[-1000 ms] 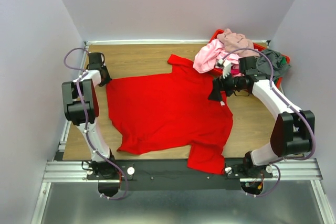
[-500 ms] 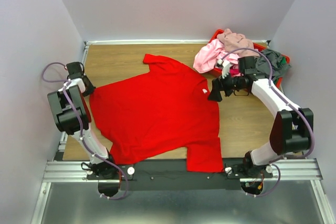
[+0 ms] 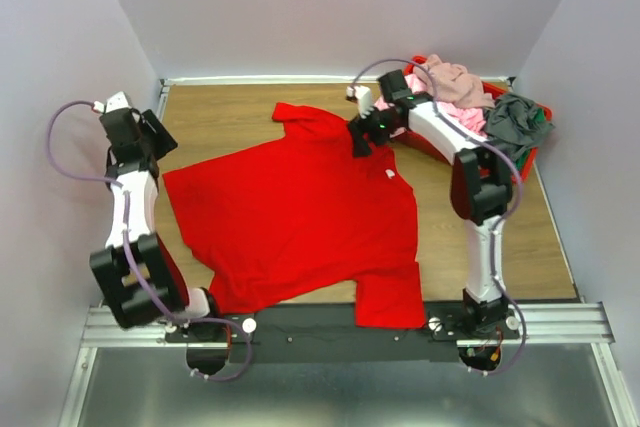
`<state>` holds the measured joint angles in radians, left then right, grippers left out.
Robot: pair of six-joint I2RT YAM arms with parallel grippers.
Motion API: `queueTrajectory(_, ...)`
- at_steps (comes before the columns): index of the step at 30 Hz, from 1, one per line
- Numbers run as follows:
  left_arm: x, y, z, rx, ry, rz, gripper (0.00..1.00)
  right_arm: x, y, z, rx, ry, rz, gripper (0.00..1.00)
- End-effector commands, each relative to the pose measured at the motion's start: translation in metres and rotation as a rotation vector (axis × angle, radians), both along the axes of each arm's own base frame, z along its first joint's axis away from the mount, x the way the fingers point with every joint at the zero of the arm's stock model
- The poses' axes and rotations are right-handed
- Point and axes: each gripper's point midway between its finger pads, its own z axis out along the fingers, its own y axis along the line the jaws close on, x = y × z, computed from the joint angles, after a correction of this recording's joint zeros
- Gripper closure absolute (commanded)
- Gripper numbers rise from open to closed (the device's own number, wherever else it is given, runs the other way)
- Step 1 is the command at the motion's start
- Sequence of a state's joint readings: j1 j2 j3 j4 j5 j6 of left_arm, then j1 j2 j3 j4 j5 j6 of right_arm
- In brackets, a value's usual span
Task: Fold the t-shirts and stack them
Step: Flatten the tshirt out
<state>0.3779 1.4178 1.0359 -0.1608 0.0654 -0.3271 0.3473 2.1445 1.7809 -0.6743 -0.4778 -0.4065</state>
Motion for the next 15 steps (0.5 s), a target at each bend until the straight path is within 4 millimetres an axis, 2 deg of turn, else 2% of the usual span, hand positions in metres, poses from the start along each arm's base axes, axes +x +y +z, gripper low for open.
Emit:
queueTrajectory(1,-0.003,-0.031,0.029,-0.027,-0.14,-0.133,0.28,0.043,0.017,-0.019,-0.036,0.01,-0.115,0.22)
queueTrajectory(2,-0.008,-0.037,0.03,-0.029,-0.153,-0.153,0.28,0.05,0.022,-0.021,-0.019,0.026,-0.155,0.22)
queueTrajectory(3,-0.01,-0.042,0.03,-0.033,-0.16,-0.175,0.28,0.068,0.03,-0.006,0.013,-0.017,-0.173,0.22)
queueTrajectory(4,-0.011,-0.049,0.032,-0.029,-0.175,-0.206,0.28,0.074,0.032,-0.013,0.015,-0.011,-0.189,0.23)
queueTrajectory(5,-0.014,-0.059,0.027,-0.025,-0.173,-0.229,0.28,0.086,0.035,-0.021,0.018,-0.012,-0.218,0.23)
queueTrajectory(7,-0.019,-0.072,0.017,-0.018,-0.159,-0.264,0.28,0.095,0.034,-0.033,0.003,-0.014,-0.254,0.23)
queueTrajectory(8,-0.019,-0.082,0.013,-0.015,-0.152,-0.295,0.28,0.097,0.033,-0.05,-0.018,0.002,-0.265,0.23)
queueTrajectory(11,-0.022,-0.095,-0.003,-0.001,-0.117,-0.323,0.28,0.109,0.026,-0.058,-0.057,-0.031,-0.304,0.24)
queueTrajectory(12,-0.021,-0.103,-0.002,-0.002,-0.119,-0.348,0.28,0.109,0.024,-0.067,-0.073,-0.025,-0.306,0.24)
queueTrajectory(15,-0.017,-0.108,0.0,-0.005,-0.125,-0.367,0.28,0.106,0.021,-0.081,-0.099,-0.01,-0.302,0.26)
